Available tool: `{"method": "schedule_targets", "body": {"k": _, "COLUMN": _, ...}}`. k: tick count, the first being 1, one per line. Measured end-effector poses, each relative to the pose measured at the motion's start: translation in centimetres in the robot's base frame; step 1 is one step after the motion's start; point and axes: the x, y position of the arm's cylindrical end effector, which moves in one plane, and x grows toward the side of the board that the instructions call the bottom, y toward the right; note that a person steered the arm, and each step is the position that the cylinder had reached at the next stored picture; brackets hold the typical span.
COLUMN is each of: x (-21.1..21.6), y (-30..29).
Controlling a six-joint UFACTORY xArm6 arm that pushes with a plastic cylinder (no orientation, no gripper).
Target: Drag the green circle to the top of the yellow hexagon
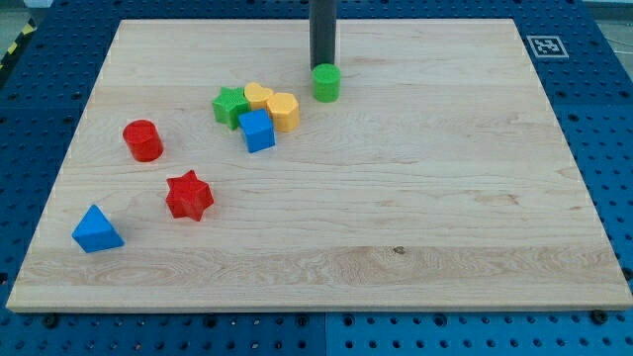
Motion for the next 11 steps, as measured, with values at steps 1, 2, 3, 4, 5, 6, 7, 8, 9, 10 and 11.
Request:
{"method": "schedule_targets", "body": {"k": 1, "x": 0.5, "y": 0.8}}
{"method": "schedule_targets", "body": {"k": 2, "x": 0.2, "y": 2.5}}
{"method": "schedule_targets", "body": {"k": 3, "x": -1.3, "y": 4.6}}
{"method": "schedule_targets", "body": {"k": 4, "x": -1.6, "y": 6.7}}
{"method": "schedule_targets", "body": {"k": 5, "x": -1.0, "y": 7.4}}
{"method": "schedule_targets", "body": {"k": 6, "x": 2.0, "y": 7.4}}
{"method": "schedule_targets", "body": {"k": 7, "x": 4.1, "y": 7.0}}
{"method": "schedule_targets", "body": {"k": 8, "x": 4.5, "y": 6.5}}
{"method": "schedule_targets", "body": {"k": 9, "x": 4.3, "y": 6.2}}
{"method": "schedule_targets", "body": {"k": 10, "x": 3.4, "y": 6.1}}
{"method": "schedule_targets", "body": {"k": 11, "x": 3.0, "y": 5.5}}
